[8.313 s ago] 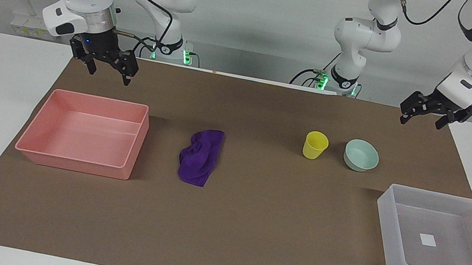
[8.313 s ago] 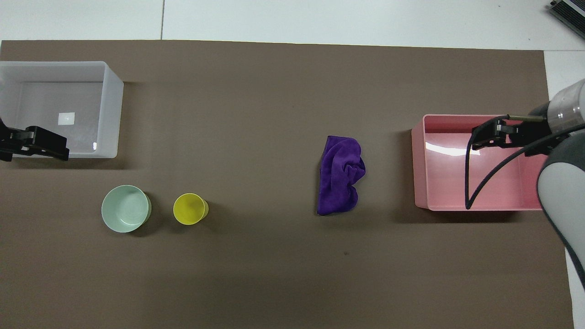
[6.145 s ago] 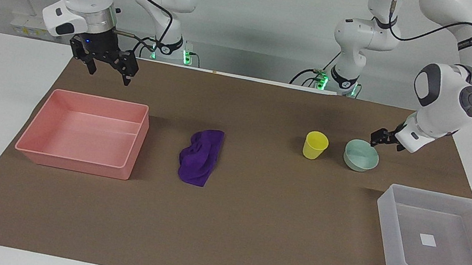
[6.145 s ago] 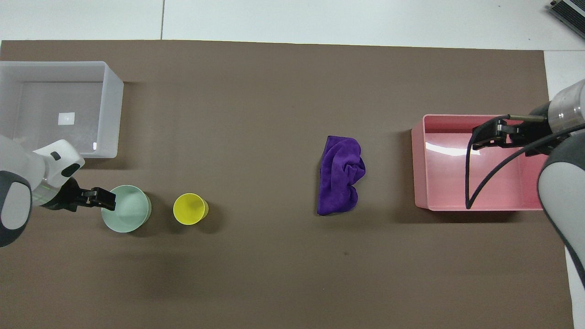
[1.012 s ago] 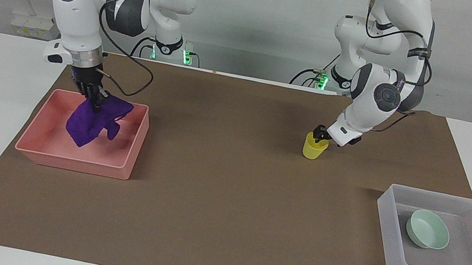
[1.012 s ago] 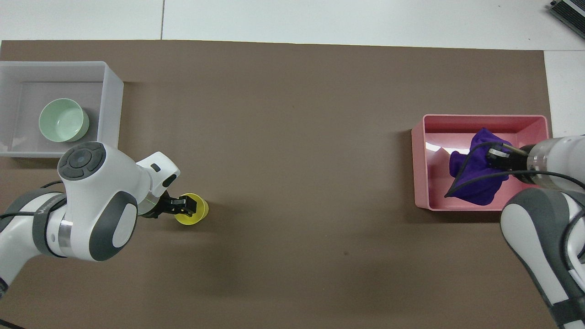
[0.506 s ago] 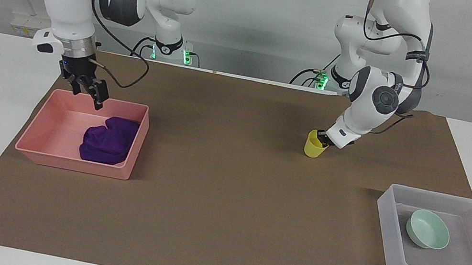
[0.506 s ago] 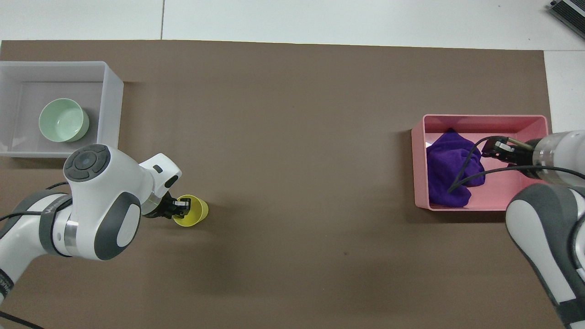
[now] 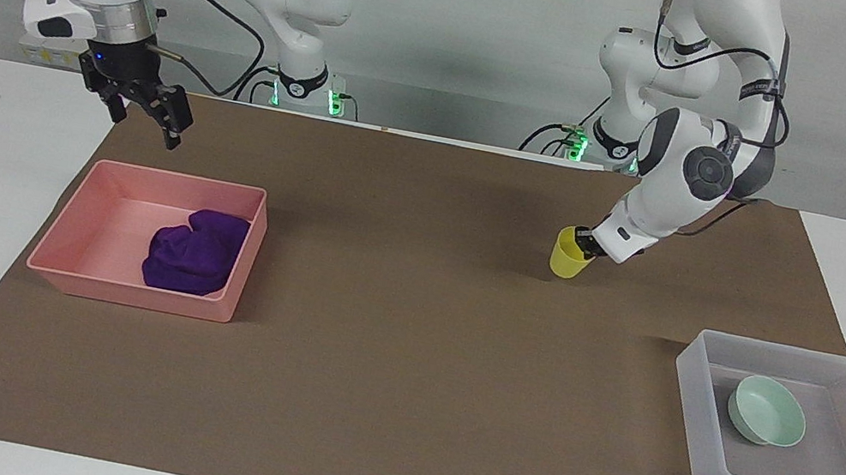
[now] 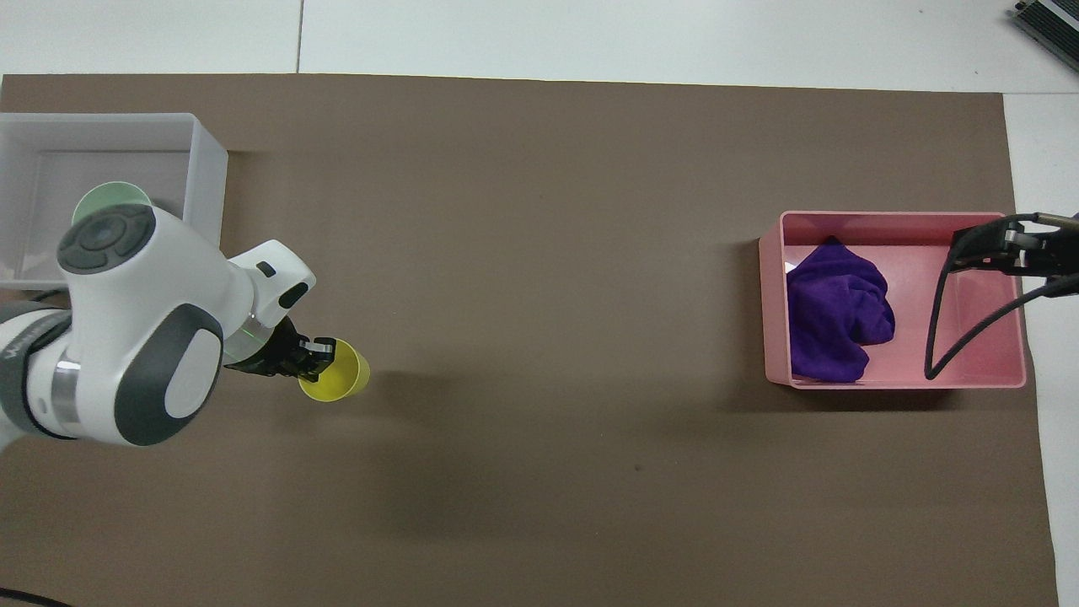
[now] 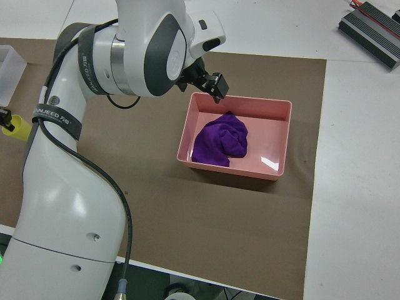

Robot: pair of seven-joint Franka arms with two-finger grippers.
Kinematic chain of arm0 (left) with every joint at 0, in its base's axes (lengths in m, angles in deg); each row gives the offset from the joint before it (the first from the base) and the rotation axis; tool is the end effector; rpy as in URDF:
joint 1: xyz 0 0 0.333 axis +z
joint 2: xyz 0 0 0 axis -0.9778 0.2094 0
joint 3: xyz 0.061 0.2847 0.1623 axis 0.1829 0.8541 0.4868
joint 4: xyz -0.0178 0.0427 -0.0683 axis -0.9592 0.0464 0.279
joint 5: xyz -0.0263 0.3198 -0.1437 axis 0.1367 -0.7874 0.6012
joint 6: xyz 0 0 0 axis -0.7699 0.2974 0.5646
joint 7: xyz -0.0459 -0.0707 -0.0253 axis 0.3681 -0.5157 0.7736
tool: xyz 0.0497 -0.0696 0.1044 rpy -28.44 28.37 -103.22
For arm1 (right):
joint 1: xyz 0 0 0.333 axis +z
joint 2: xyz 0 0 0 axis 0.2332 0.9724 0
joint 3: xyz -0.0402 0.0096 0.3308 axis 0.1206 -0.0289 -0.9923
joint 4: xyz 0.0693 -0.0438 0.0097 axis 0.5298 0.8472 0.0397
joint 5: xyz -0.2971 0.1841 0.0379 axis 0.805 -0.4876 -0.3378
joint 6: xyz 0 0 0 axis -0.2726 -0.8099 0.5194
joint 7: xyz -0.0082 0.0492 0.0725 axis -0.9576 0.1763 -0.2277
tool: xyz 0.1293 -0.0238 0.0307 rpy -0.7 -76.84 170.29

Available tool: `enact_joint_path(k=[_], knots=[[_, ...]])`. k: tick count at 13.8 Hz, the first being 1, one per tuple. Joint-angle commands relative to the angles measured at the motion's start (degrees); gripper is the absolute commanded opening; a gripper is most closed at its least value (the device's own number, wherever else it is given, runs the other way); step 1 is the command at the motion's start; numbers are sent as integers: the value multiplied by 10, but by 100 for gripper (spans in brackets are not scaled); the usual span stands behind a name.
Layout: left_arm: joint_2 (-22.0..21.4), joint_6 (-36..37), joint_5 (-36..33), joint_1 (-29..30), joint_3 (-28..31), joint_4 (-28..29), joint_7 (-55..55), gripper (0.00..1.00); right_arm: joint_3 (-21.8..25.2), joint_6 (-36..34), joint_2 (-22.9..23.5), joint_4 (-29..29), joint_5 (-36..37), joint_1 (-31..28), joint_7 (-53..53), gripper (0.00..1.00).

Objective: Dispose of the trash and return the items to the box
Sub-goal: 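Lift the yellow cup with the left gripper and carry it to the clear box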

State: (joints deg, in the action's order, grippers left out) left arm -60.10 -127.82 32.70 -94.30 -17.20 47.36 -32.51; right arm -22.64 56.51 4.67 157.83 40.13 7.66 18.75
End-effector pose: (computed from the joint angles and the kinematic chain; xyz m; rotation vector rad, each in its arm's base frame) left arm 0.4655 -0.1403 0.4317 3.0383 -0.0286 -0.3668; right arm 0.5077 -0.0250 0.6115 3.0428 -0.4071 0.1015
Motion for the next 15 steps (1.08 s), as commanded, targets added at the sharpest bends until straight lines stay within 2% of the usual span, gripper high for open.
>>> enact_joint_path(k=[1, 3, 7, 10, 12, 15], knots=[[13, 73, -1, 34, 1, -80, 10, 0, -3, -26, 26, -45, 9, 4, 13, 100], [12, 87, -4, 43, 5, -118, 12, 0, -3, -24, 26, -44, 4, 4, 13, 100], [46, 99, -6, 163, 3, -223, 14, 0, -2, -25, 24, -43, 0, 4, 26, 100], [83, 89, -12, 221, 5, -272, 54, 0, -2, -23, 23, -40, 0, -1, 39, 100], [117, 74, -44, 252, 3, -302, 87, 0, 1, -25, 21, -37, -1, -3, 69, 100], [177, 21, -54, 266, 5, -342, 107, 0, 4, -28, 18, -36, -1, 2, 72, 100]])
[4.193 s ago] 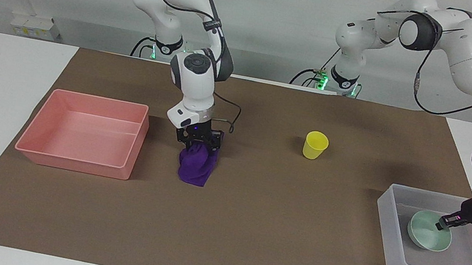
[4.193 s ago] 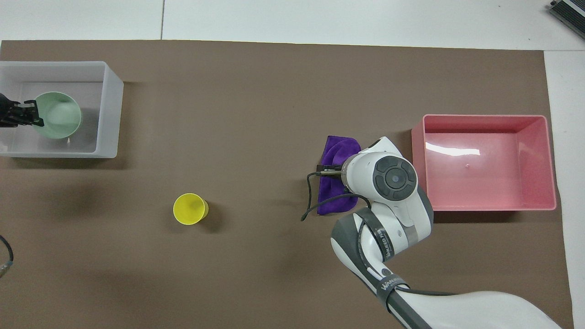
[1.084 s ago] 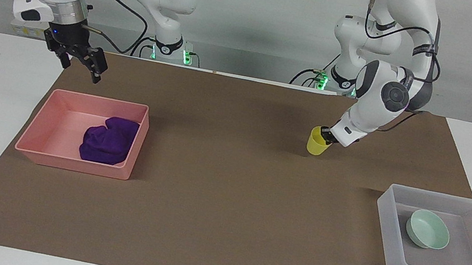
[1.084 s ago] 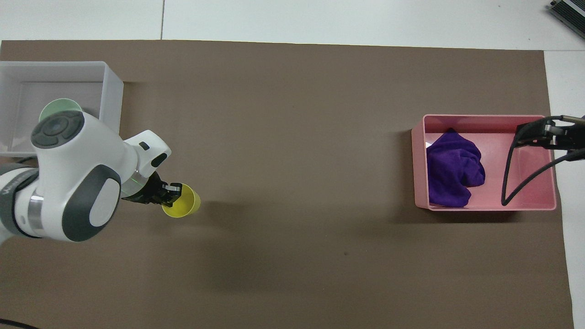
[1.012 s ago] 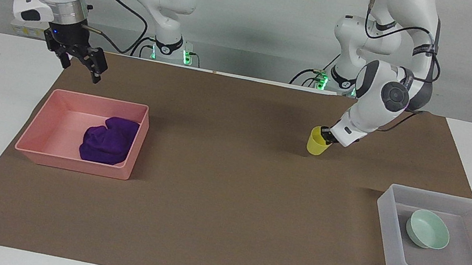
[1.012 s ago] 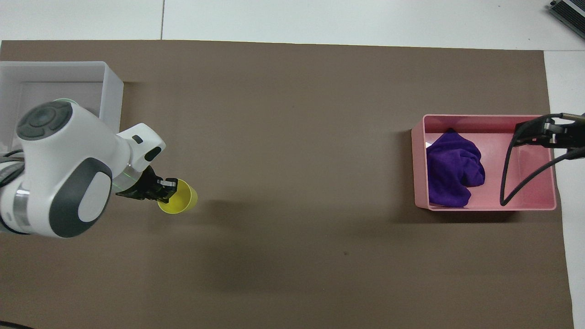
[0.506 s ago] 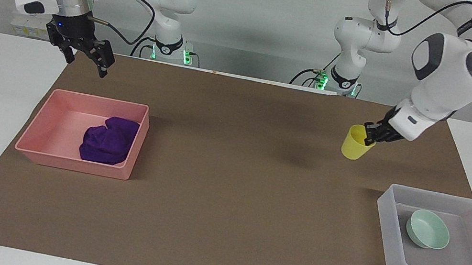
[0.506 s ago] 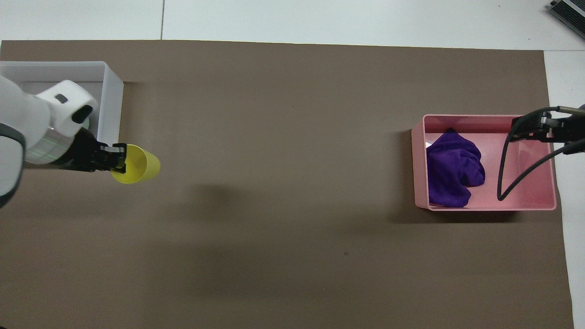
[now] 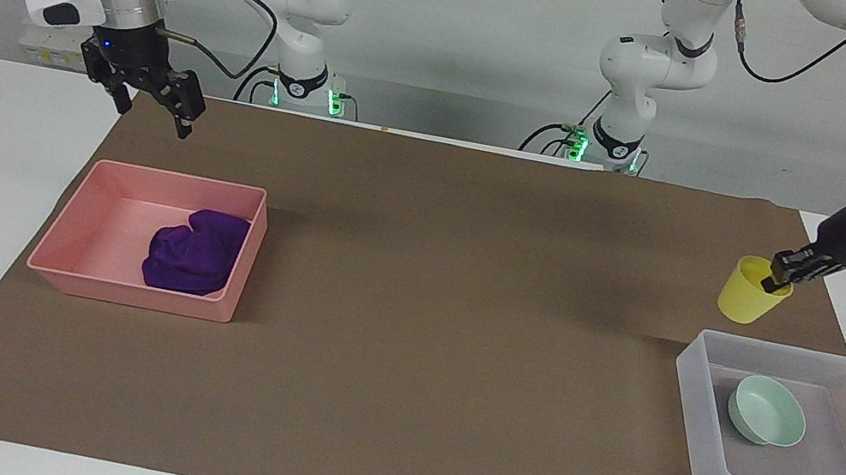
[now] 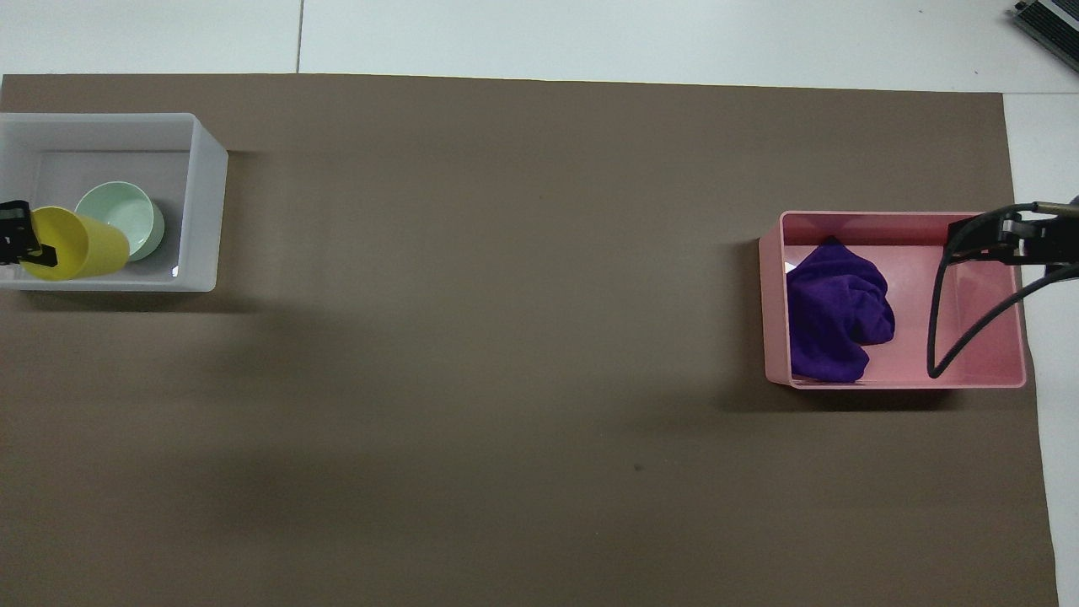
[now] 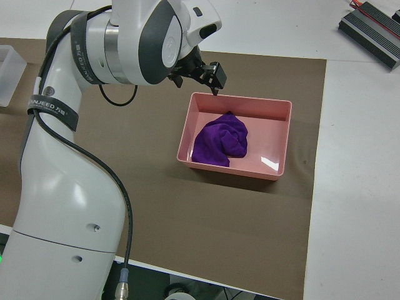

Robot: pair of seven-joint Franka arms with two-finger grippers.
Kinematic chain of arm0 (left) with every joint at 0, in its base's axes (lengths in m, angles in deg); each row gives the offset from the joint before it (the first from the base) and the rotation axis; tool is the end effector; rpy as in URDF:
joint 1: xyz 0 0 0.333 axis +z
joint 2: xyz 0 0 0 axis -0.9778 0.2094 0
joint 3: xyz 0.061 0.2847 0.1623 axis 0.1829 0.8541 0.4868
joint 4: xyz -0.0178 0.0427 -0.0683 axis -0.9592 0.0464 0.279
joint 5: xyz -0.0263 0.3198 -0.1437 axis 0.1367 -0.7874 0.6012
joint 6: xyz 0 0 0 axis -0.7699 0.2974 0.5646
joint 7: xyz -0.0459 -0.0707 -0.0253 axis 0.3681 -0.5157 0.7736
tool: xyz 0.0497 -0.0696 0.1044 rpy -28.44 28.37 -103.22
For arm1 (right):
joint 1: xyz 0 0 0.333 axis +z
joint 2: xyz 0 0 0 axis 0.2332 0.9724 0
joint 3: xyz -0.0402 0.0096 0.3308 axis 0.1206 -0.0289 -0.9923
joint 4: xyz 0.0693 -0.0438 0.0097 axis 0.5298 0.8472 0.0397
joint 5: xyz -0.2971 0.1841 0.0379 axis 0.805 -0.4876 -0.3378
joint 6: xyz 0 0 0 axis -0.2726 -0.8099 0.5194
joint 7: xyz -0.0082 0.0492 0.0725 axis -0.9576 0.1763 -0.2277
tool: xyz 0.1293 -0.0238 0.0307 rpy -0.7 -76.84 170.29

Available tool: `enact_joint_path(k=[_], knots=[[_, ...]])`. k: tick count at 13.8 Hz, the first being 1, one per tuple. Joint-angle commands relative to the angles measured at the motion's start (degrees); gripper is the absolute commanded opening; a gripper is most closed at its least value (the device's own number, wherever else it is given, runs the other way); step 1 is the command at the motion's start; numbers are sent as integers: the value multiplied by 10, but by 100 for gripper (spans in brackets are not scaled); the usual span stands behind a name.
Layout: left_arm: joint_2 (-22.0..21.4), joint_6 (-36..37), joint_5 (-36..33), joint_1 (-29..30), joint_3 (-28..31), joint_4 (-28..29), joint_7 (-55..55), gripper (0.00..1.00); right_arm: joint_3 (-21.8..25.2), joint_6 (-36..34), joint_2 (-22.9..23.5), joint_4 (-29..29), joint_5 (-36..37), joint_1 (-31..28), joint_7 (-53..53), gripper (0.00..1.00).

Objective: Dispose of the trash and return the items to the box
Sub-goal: 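Place the yellow cup into the green bowl with the left gripper and release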

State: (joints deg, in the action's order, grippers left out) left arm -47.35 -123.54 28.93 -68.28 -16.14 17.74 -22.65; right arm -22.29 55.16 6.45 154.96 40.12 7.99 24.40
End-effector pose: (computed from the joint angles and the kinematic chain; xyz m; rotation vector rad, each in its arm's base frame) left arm 0.5868 0.1141 0.5225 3.0542 0.3724 0.0154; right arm 0.5161 -0.0261 0.6153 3.0582 -0.2595 0.0890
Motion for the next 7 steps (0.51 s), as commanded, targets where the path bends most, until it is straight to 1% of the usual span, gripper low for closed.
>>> enact_joint_path(k=[1, 3, 4, 6, 7], knots=[[65, -49, -34, 7, -7, -48, 9, 0, 2, -16, -2, -7, -1, 1, 16, 100], [95, -104, -51, 6, -7, -49, 9, 0, 6, -23, -5, -5, -1, 12, 16, 100], [110, -120, -51, 6, -7, -47, 9, 0, 20, -29, -5, -6, -1, 22, 15, 100], [143, -123, -51, 3, -7, -46, 10, 0, 47, -31, -5, -5, -1, 48, 16, 100], [156, -124, -51, 4, -7, -47, 10, 0, 49, -32, -5, -5, -1, 49, 17, 100]])
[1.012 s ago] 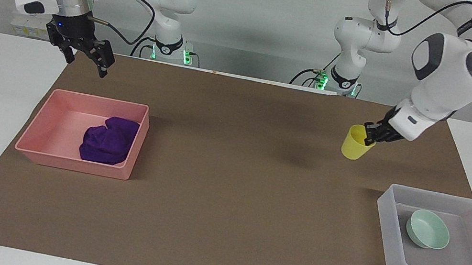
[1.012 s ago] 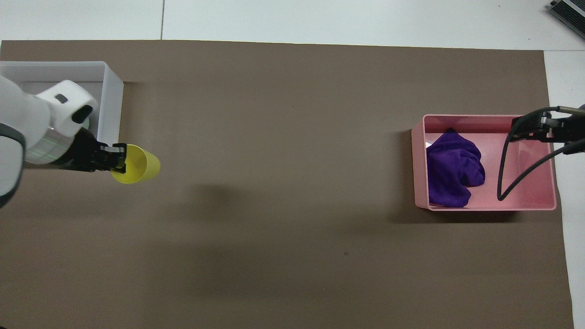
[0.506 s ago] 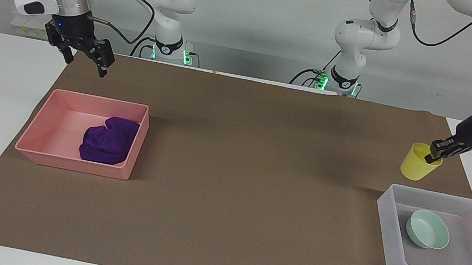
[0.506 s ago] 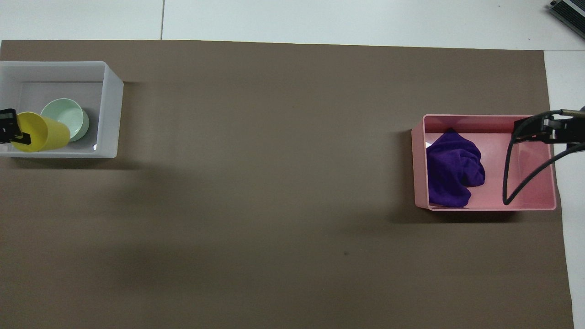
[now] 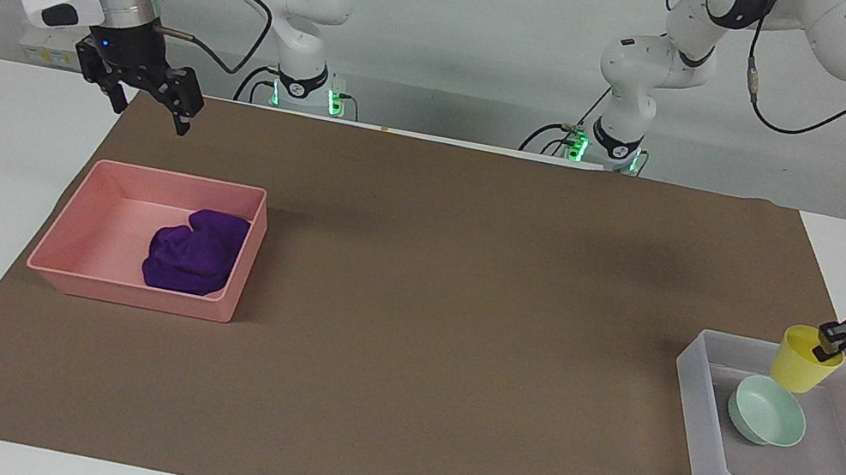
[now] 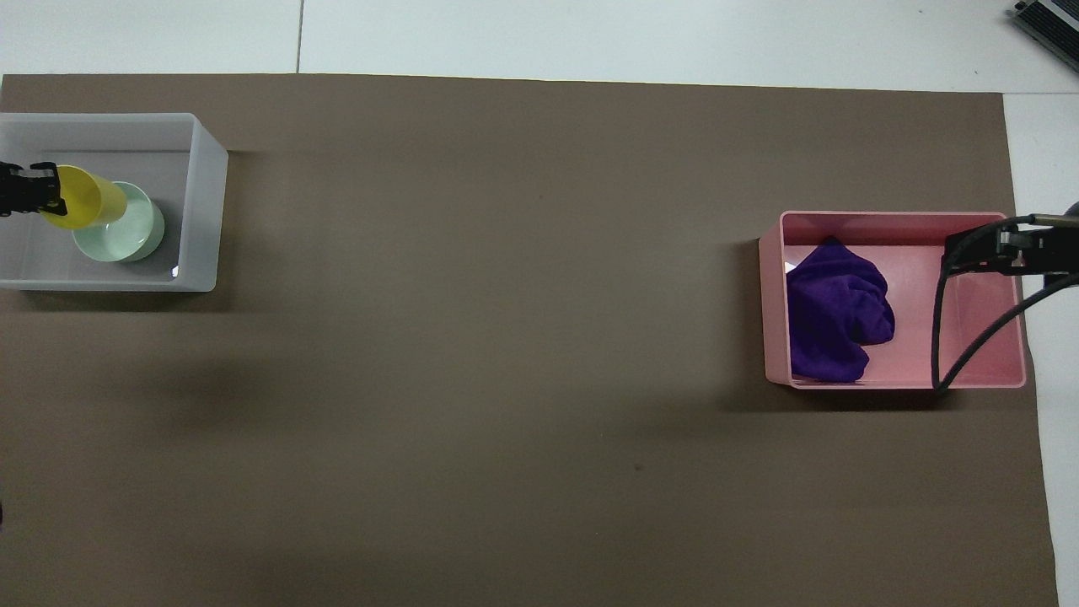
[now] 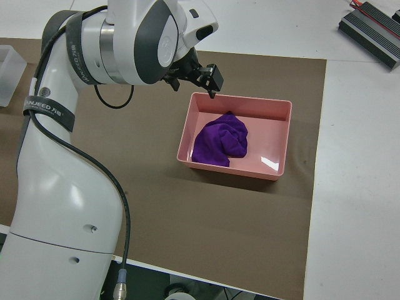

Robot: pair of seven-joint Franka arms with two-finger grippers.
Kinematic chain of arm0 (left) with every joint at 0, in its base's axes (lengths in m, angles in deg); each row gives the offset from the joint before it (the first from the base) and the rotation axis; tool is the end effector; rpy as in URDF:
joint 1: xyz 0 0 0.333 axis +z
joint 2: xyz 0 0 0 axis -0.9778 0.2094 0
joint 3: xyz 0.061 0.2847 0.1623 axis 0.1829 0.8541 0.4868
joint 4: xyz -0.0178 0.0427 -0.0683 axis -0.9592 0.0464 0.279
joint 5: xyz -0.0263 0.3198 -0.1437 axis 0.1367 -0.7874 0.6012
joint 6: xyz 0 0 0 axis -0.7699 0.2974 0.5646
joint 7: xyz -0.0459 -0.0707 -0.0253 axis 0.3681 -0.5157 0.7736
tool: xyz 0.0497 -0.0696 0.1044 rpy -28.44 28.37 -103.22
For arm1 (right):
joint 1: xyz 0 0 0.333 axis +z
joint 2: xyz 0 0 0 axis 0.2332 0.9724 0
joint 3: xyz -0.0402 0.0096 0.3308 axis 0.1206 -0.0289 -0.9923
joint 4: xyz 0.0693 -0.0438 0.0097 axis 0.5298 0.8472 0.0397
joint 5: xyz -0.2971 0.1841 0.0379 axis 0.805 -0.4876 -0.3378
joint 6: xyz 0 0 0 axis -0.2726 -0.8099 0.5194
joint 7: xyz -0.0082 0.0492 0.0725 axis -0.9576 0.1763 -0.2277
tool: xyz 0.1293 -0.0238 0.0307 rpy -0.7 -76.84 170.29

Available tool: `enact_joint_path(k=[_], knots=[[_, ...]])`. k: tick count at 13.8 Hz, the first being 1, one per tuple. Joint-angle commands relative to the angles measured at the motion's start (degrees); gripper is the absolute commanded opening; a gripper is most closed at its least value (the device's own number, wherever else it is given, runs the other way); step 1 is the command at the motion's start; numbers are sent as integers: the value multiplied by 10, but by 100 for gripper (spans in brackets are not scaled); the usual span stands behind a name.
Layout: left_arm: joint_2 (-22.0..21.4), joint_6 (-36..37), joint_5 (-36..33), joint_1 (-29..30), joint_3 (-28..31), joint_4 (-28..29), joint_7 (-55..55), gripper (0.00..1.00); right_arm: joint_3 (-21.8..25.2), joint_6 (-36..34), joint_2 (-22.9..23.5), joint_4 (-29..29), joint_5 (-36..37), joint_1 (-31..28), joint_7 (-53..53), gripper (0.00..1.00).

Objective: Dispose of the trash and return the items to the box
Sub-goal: 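Place the yellow cup into the green bowl with the left gripper and release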

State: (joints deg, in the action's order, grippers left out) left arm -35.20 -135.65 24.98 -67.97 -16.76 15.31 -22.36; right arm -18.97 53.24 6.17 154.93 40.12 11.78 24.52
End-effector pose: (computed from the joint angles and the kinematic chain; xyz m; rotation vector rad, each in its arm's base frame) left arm 0.6488 0.1313 0.4264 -3.1111 -0.3416 -0.0698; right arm 0.5105 -0.0222 0.6150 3.0595 -0.2460 0.0462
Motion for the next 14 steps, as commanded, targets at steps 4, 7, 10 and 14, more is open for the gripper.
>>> enact_joint_path(k=[4, 7, 10, 14], knots=[[42, -2, -12, 3, -1, -23, 7, 0, 13, -9, -2, -1, -1, 13, 14, 100], [51, -3, -12, 3, -1, -23, 7, 0, 12, -6, -1, -4, -9, 13, 15, 100], [47, -3, -9, 6, -1, -24, 10, 43, 11, -7, -2, -2, -15, 13, 16, 100], [21, -3, -1, 6, -1, -26, 9, 100, 11, -25, -3, -1, -17, 13, 17, 100]])
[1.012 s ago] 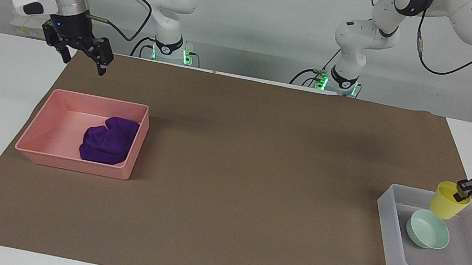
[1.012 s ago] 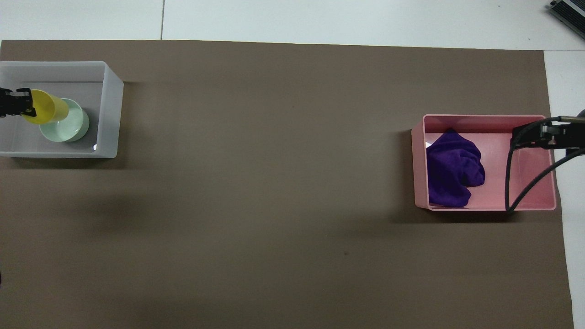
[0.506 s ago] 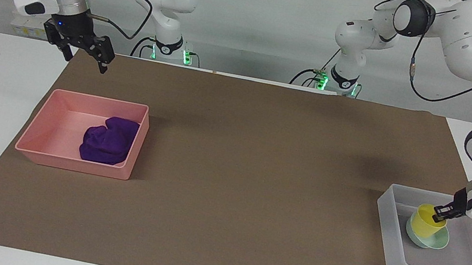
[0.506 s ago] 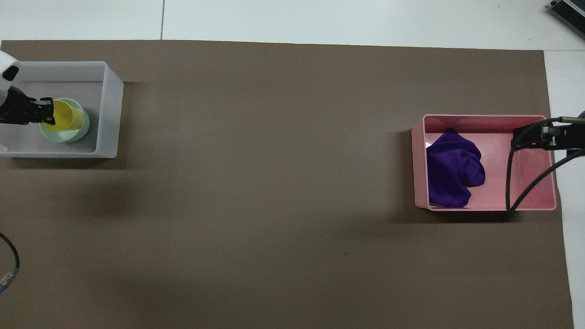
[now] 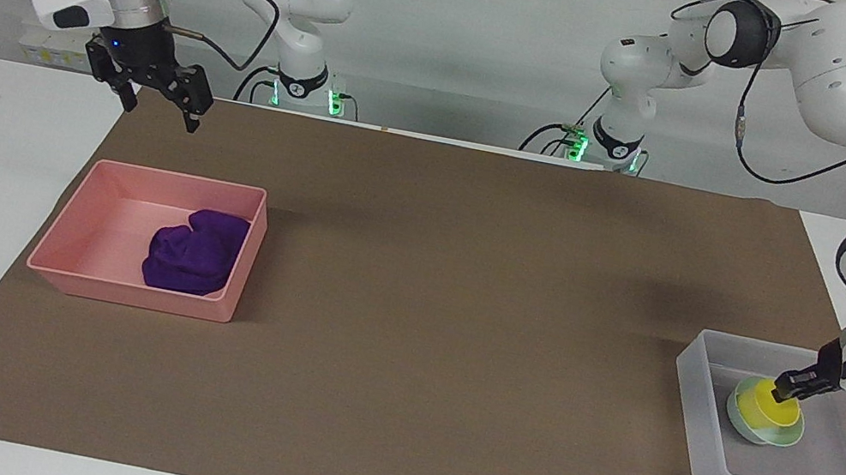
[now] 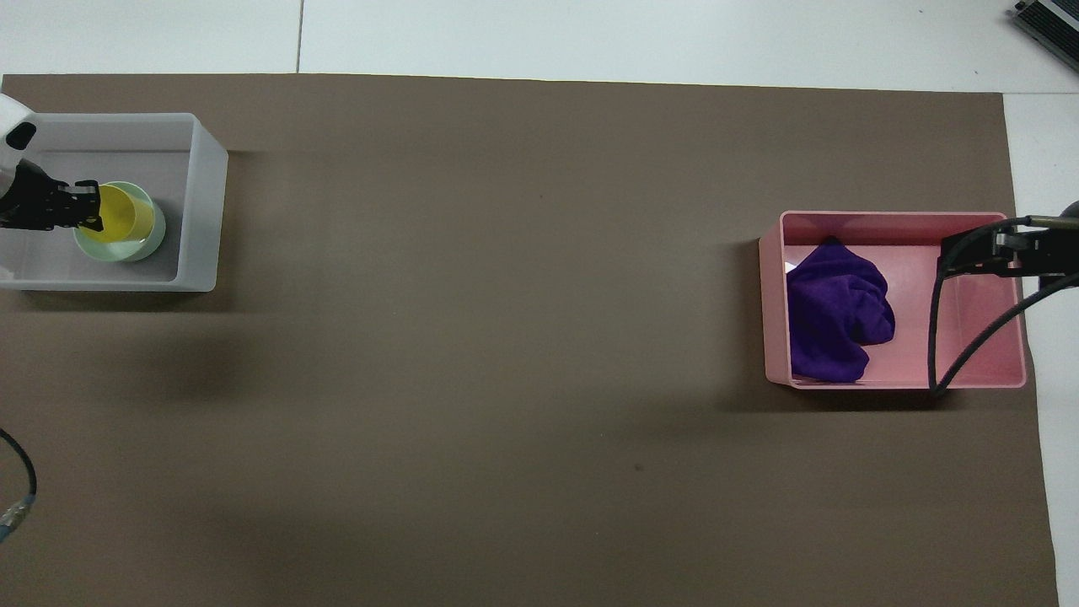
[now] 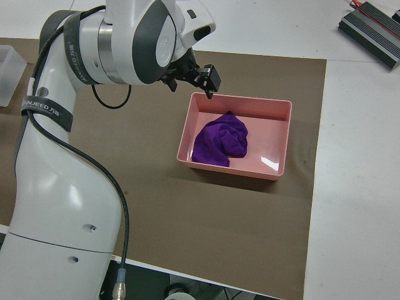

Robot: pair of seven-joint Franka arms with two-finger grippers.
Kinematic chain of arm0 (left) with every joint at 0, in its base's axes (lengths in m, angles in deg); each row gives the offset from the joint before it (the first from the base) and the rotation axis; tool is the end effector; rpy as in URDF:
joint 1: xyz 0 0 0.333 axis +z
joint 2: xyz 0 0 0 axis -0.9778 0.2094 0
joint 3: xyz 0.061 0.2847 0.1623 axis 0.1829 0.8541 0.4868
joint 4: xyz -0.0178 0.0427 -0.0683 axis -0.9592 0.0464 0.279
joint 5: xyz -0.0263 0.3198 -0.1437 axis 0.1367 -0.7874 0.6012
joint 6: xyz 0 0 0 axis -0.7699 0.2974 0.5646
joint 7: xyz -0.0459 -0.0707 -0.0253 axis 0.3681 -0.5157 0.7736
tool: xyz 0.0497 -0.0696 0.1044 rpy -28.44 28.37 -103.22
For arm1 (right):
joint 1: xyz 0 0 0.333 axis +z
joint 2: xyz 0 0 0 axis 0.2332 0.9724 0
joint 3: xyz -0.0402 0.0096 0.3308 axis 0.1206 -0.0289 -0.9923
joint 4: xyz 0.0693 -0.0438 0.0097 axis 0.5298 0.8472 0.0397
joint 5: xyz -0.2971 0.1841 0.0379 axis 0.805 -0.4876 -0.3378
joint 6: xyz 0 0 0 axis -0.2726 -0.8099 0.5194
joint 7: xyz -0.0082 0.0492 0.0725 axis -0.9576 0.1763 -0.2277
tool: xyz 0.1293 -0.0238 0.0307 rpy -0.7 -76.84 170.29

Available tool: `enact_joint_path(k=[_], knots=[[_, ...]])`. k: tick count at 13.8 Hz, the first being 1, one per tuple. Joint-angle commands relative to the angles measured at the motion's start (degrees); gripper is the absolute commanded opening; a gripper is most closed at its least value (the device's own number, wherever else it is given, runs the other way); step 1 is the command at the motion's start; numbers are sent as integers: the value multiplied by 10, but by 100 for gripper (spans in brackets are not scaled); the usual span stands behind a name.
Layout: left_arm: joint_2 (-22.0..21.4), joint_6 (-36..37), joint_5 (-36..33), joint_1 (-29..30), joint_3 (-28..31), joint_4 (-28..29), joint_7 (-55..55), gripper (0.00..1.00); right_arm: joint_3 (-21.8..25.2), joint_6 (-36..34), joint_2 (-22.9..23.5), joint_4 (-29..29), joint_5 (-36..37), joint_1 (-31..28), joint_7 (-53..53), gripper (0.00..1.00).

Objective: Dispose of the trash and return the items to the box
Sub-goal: 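Place the yellow cup into the green bowl with the left gripper and release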

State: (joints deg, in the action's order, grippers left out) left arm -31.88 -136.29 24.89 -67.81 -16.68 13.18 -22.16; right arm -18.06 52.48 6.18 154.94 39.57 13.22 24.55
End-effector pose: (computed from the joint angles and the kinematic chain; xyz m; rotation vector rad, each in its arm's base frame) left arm 0.6608 0.1363 0.4052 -3.1085 -0.3401 -0.0542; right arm 0.5090 -0.0163 0.6135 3.0699 -0.2327 0.0250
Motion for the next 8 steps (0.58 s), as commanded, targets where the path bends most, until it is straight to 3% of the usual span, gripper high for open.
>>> enact_joint_path(k=[1, 5, 8], knots=[[-20, 4, -1, 4, -2, -5, 6, 100, 2, -19, -4, -1, -13, -1, 17, 100], [-80, 15, -1, -6, -7, -4, 1, 100, 2, -20, -5, 3, -46, -3, 16, 100], [-117, 63, -4, -37, -8, -5, -3, 100, 2, -19, -6, 4, -47, -6, 16, 100]])
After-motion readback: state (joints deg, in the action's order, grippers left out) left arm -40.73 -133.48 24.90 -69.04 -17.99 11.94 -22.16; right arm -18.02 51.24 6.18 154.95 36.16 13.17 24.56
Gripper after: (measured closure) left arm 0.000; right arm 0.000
